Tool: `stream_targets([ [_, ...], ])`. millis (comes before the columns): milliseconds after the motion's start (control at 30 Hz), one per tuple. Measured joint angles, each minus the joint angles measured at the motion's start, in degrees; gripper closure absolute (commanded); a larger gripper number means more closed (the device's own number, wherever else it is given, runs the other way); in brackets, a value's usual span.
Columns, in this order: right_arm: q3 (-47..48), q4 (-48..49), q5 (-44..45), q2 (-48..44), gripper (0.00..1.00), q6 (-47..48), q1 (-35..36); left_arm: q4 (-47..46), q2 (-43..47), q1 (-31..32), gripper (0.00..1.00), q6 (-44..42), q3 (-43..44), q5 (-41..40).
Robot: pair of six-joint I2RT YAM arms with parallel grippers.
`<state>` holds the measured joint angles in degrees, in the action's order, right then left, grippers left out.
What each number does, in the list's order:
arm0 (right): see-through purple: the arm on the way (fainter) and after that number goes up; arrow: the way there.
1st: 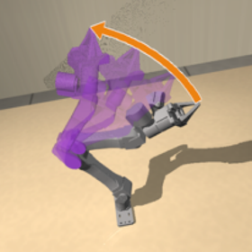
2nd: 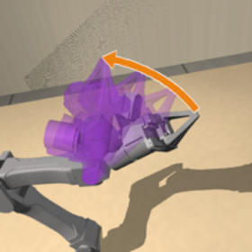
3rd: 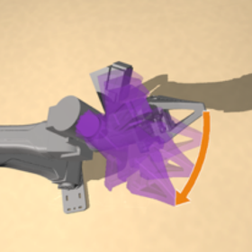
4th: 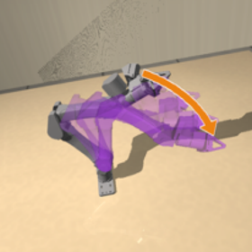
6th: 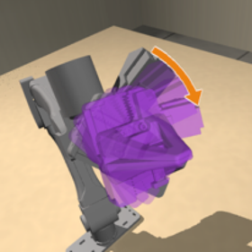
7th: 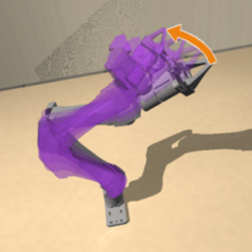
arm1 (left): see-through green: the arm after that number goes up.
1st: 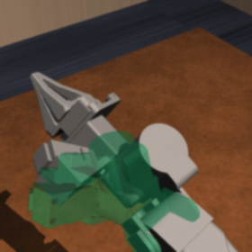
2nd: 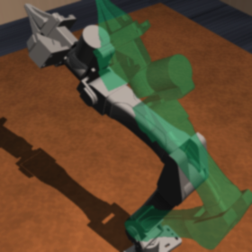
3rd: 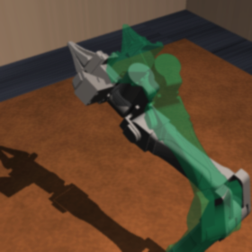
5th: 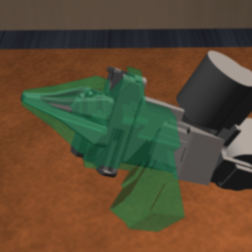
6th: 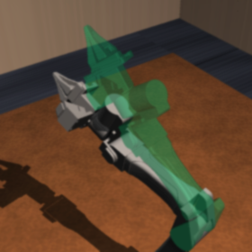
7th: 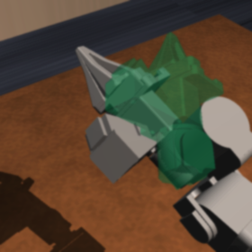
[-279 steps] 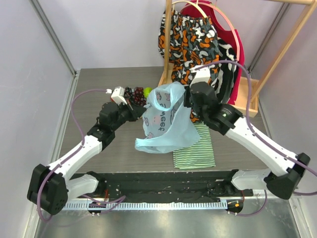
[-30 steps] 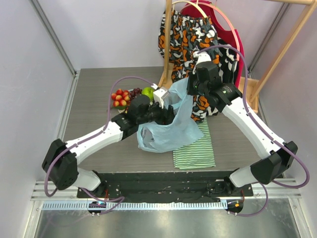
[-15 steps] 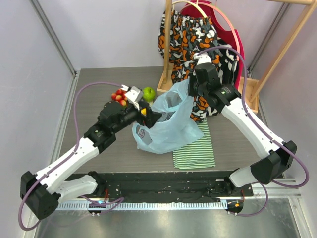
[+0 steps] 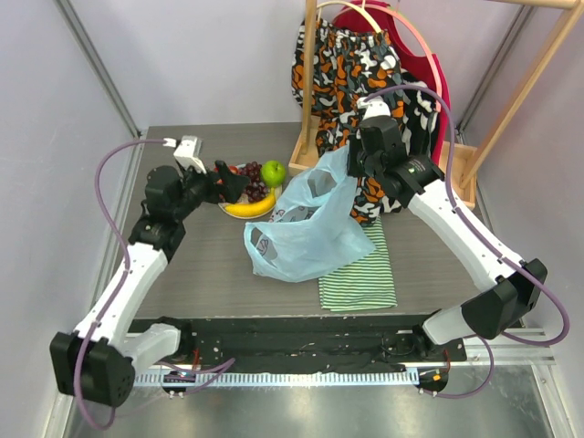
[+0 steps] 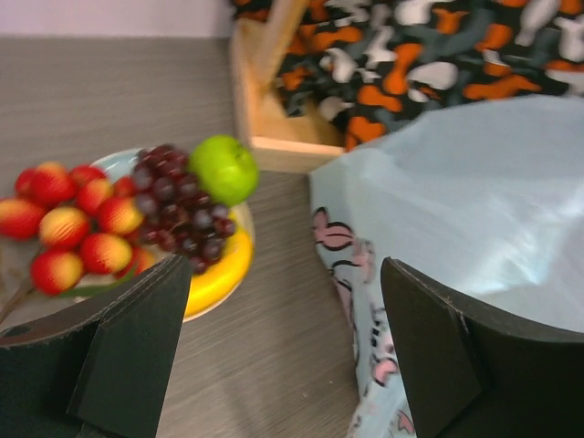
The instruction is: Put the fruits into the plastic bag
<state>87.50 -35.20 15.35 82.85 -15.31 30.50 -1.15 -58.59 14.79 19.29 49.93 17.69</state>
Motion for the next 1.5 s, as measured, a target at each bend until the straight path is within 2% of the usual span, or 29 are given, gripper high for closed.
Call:
stream_targets([
  [100, 0.0, 0.0, 0.1, 0.0, 0.99, 0.2, 0.0, 3.4, -4.8, -5.2, 0.11, 2.9, 2.2, 0.5],
  [200, 0.0, 0.0, 0.4, 0.0, 0.99, 0.2, 0.0, 7.1, -10.0, -7.8, 0.16, 4.5, 6.8, 0.1],
  [500, 0.0, 0.0, 0.4, 0.0, 0.99, 0.4, 0.0, 15.6, -27.1, -8.2, 0.37, 1.3, 26.3, -7.6],
  [633, 0.0, 0.0, 0.4, 0.0, 0.99, 0.4, 0.0, 17.2, -33.7, -8.2, 0.41, -0.2, 29.9, -8.9],
  [833, 0.0, 0.0, 0.4, 0.0, 0.99, 0.4, 0.0, 18.8, -42.9, -8.2, 0.47, -1.5, 32.9, -5.7],
  [1167, 0.0, 0.0, 0.1, 0.7, 0.99, 0.2, 0.0, 18.6, -48.7, -7.3, 0.57, -1.3, 36.4, -2.7],
  [1500, 0.3, -0.4, 0.0, 2.0, 0.99, 0.2, 0.0, 19.3, -49.5, -3.0, 0.62, -2.6, 37.0, -5.6],
])
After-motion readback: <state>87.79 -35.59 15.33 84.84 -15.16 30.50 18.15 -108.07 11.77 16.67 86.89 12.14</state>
